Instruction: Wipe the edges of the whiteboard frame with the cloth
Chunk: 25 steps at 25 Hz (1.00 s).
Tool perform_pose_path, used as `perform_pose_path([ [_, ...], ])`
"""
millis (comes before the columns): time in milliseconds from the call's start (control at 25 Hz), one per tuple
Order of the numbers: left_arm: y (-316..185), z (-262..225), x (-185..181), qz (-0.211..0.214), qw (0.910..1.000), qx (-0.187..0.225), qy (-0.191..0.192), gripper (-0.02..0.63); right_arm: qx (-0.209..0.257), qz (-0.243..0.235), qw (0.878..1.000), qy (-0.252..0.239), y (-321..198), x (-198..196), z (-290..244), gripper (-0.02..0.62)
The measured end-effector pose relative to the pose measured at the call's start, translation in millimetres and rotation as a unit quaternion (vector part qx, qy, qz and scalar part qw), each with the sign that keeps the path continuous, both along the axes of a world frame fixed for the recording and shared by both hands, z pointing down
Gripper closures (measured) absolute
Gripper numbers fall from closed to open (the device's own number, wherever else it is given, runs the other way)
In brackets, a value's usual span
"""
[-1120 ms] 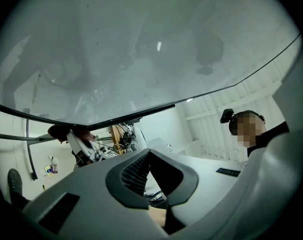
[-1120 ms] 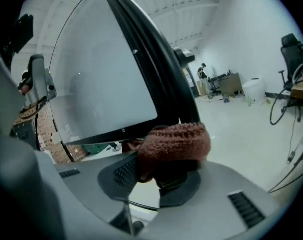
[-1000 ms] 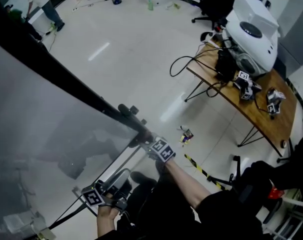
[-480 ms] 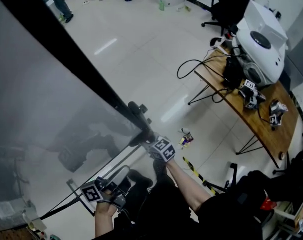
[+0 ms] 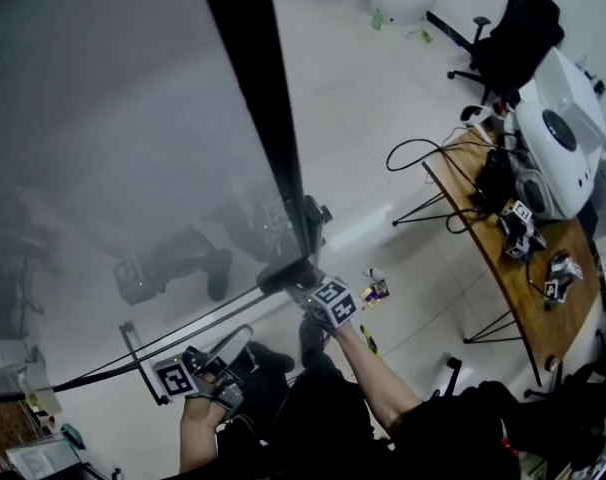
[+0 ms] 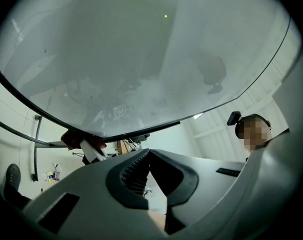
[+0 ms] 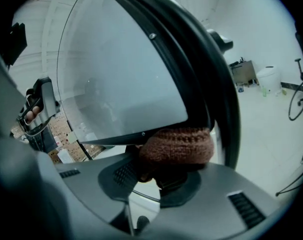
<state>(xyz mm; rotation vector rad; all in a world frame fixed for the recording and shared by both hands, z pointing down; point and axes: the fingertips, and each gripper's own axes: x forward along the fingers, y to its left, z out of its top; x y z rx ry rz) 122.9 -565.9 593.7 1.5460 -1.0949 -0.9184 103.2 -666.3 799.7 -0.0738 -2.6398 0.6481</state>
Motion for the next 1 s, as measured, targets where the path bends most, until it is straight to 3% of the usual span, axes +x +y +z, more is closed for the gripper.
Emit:
perform_pose_path([
  [400,38,-6,-30,-0.059,0.9981,0.017,-0.003,0.609,-0.035,-0.031,0.999,0.007,42,-22,2,0.499],
  [1000,136,-11,-85,-0.103,0.9939,0.037,-0.011,0.609,-0.060,-0.015,0.998,0.027,110,-60,-5,0.499],
])
